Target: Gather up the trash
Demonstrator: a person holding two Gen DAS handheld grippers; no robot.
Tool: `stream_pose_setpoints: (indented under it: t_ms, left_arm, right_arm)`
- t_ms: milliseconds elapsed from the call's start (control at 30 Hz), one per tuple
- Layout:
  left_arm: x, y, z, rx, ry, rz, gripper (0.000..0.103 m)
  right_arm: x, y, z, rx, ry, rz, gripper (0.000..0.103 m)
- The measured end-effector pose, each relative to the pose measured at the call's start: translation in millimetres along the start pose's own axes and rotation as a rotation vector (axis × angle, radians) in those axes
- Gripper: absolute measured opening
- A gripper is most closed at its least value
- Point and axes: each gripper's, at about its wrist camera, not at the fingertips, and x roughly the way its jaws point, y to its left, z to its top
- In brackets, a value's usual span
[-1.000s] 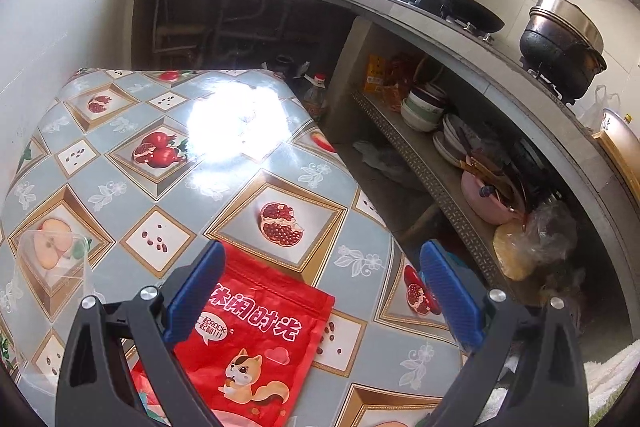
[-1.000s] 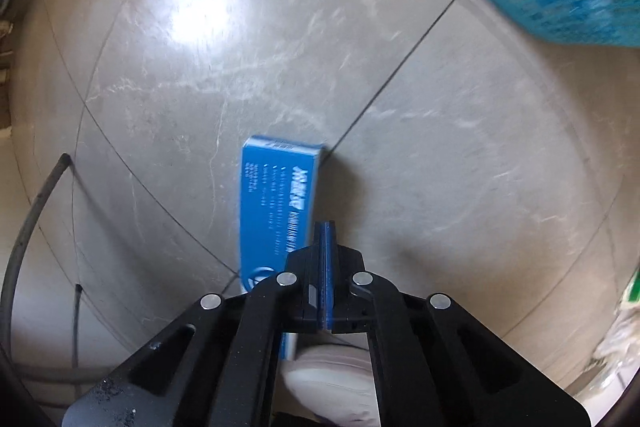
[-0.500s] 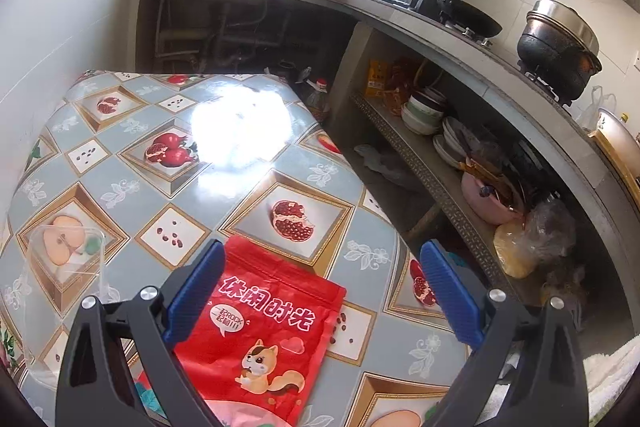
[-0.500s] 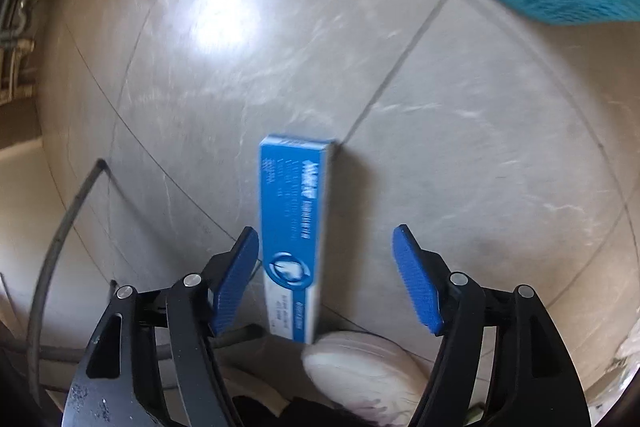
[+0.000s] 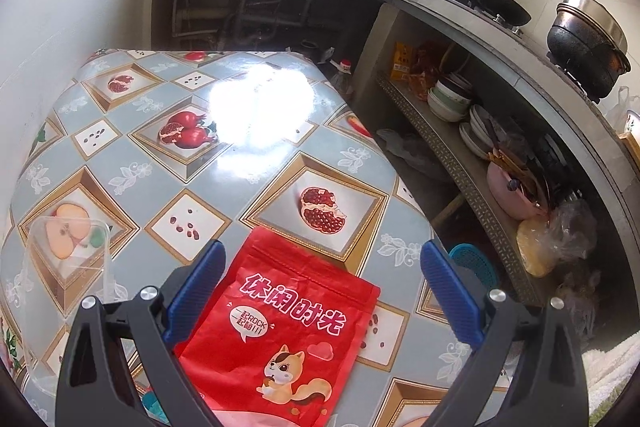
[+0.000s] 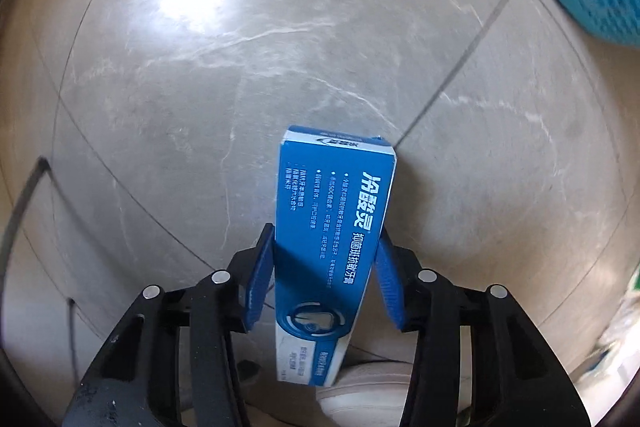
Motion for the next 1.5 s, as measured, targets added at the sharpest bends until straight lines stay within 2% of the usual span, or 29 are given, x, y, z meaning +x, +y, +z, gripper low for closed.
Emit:
stream_pose_setpoints:
  t_ms: [133, 233, 433, 833, 967, 1067, 1167, 1267, 1500]
  left_arm:
    - [-7, -2, 1, -0.001, -0.016, -0.007, 0.096]
    - [-14, -4, 2, 0.001, -0.039, -0.026, 0.096]
    - [-21, -10, 3, 0.0, -0.079, -0.101, 0.096]
    - [-69, -27, 1, 0.034, -0.203, -0.215, 0.096]
    - [-83, -27, -1, 0.031, -0.236, -0.237, 0.096]
    - [-91, -27, -4, 0.025, -0.251, -0.248, 0.096]
    - [-97, -27, -7, 0.007, -0.258, -0.265, 0.096]
    - [-103, -30, -9, 0.005, -0.264, -0.267, 0.096]
    - [-106, -32, -11, 0.009, -0.268, -0.212, 0.096]
  right_arm:
    - [-16, -16, -2, 0.006, -0.032, 0.02, 0.043]
    - [-46, -31, -8, -0.023, -0.096, 0.026, 0.043]
    - [-126, -62, -40, -0.155, -0.307, -0.032, 0.043]
    - [-257, -136, -125, -0.246, -0.676, -0.16, 0.043]
    - [-310, -143, -158, -0.289, -0.829, -0.199, 0.043]
    - [-345, -146, -171, -0.321, -0.948, -0.244, 0.043]
    - [-390, -147, -173, -0.354, -1.074, -0.28, 0.043]
    - [-416, -144, -159, -0.392, -1.164, -0.309, 0.043]
    - [-428, -117, -105, -0.508, -1.26, -0.397, 0.043]
